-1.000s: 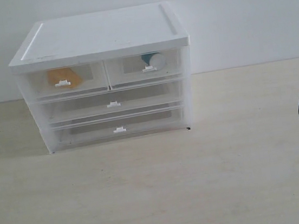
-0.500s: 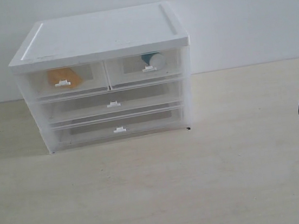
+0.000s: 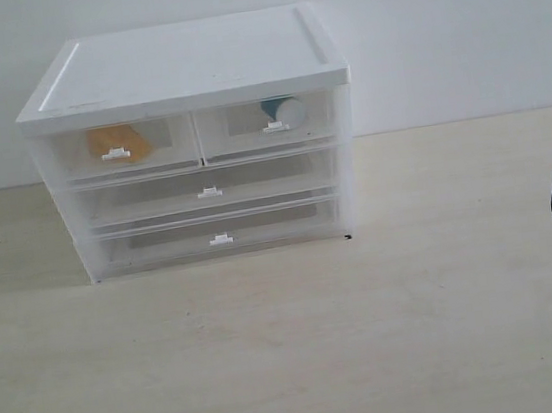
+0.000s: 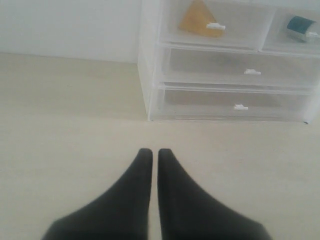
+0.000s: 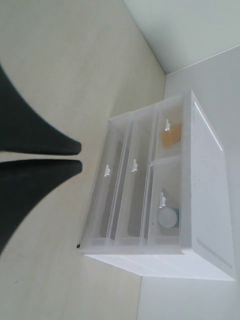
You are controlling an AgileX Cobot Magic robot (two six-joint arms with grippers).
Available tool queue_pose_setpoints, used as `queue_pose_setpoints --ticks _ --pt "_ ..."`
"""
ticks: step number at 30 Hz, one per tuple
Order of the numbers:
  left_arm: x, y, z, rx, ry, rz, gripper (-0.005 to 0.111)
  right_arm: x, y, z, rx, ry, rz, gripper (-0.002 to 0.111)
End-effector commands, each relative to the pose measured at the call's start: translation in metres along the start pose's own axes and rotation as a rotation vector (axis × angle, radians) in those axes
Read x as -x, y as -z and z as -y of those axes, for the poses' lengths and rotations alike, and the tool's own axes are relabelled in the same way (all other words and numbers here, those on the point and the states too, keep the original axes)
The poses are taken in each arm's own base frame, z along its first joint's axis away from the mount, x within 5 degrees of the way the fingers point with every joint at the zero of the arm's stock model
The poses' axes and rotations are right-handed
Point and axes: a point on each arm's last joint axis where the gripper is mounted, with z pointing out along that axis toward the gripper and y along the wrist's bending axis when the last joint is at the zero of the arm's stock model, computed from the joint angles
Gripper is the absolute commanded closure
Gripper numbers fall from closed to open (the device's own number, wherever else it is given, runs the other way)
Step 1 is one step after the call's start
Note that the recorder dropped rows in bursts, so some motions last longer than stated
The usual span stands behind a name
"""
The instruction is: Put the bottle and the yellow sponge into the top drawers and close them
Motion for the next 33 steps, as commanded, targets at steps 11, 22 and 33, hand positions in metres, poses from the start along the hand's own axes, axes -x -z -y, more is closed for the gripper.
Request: queue_pose_setpoints --ticks 11,22,33 --pt "-0.001 0.000 -0.001 0.006 0.006 -0.002 0.103 0.000 0.000 0.000 -0.001 0.005 0.001 0.108" --pt "-0.001 0.000 -0.001 0.006 0.006 -0.002 0.103 0.000 0.000 0.000 -0.001 0.005 0.001 0.108" --pt "-0.001 0.000 -0.001 0.006 0.006 -0.002 0.103 -0.009 0.034 0.018 -0.241 0.130 0.160 0.108"
